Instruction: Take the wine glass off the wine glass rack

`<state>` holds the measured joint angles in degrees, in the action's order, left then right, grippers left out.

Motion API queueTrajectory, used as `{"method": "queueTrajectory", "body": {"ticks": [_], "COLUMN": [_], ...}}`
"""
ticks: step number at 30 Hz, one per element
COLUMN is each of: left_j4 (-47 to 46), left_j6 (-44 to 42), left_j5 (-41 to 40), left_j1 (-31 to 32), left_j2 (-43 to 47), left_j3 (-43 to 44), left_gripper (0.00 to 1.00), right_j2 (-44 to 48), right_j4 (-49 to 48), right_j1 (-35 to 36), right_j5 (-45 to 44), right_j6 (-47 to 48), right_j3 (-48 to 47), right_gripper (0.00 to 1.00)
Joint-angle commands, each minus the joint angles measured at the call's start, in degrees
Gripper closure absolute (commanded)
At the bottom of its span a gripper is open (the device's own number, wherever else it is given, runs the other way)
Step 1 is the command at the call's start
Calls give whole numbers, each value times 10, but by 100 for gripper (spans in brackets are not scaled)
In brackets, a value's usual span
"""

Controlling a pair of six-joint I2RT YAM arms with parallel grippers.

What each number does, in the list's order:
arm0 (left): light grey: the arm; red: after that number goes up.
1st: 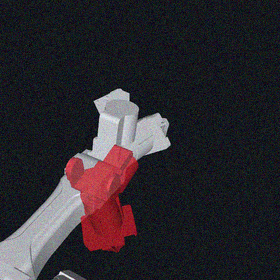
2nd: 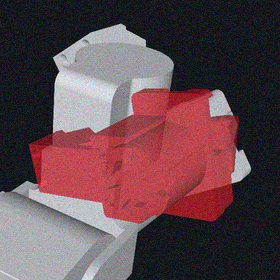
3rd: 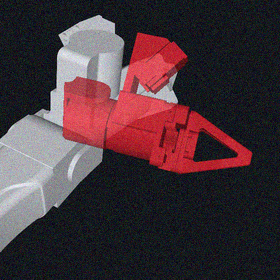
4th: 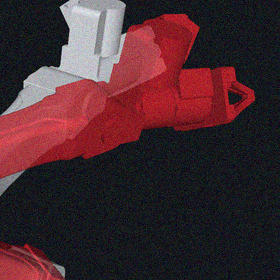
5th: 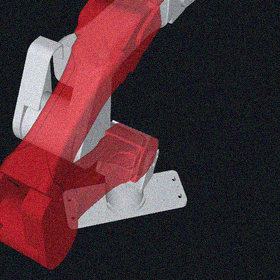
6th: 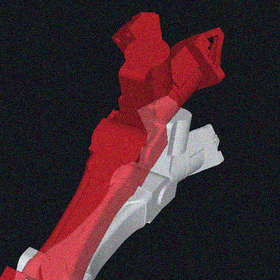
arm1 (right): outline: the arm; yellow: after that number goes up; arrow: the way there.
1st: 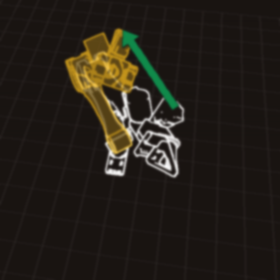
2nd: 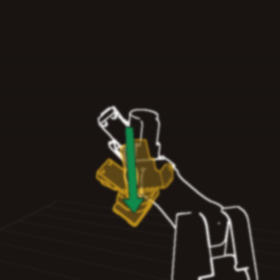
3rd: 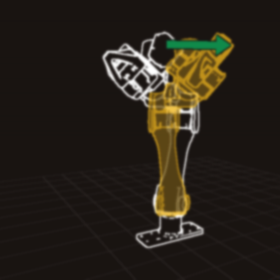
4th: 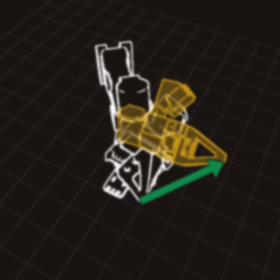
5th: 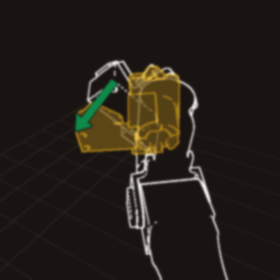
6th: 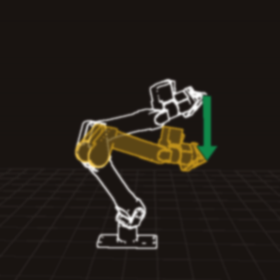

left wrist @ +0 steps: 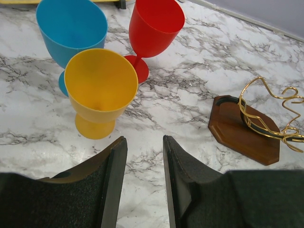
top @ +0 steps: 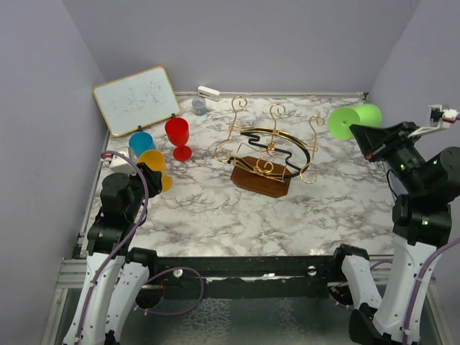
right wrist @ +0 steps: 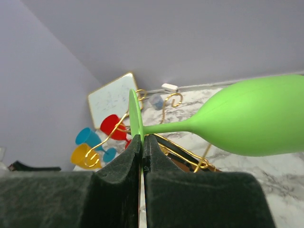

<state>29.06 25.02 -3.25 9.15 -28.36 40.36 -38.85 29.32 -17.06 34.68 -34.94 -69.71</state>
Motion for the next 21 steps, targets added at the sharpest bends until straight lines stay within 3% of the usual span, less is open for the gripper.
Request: {"method": "queueTrajectory", "body": {"ticks": [1,5,10,15,21], "left_j4": [-15,-17,-16,-14,41], "left_j6": [5,6,6,6,80], "left_j5": [5,5,3,-1,34], "left_j1": [3,3,3,3,3], "left_j2": [-3,-3,-6,-22,-28], "left_j3": [-6,-7,-5,0,63], "left_gripper": [61,61,61,61,59], "right_j2": [-80,-178,-282,-288,-227], "right_j4": [-97,-58,37,85,55], "right_j1": [46,138,316,514,728], "right_j5": [140,193,182,40,-135], "right_j6": [43,90,208,347,496], "right_j3": [-88,-221,-338,-315,-171], "right_gripper": [99,99,99,99,99]}}
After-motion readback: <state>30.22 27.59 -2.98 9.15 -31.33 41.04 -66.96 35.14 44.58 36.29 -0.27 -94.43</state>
